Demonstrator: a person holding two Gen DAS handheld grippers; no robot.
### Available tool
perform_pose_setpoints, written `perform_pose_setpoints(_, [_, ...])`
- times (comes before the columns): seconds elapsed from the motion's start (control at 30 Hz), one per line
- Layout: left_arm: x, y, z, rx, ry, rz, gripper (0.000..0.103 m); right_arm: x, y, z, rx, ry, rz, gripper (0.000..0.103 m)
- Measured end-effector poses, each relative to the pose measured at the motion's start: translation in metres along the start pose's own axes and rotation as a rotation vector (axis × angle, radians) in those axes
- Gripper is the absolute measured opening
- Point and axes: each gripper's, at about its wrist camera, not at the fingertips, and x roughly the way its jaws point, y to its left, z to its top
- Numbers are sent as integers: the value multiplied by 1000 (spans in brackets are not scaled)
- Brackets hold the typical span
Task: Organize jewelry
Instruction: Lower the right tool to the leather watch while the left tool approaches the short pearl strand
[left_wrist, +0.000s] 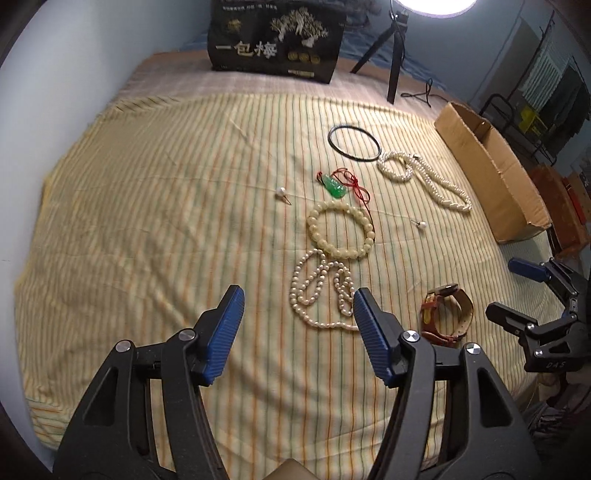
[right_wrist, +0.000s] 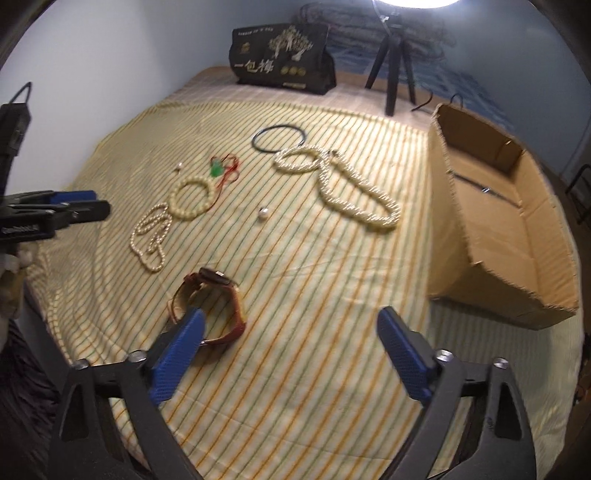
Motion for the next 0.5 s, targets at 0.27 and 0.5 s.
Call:
perform_pose_setpoints(0.27, [24, -2, 3, -8, 43, 5, 64, 11, 4, -1, 3, 33, 39, 76])
perform_pose_setpoints(0.5, [41, -14, 5, 7, 74, -1, 64, 19, 8, 1, -7, 53, 58, 67])
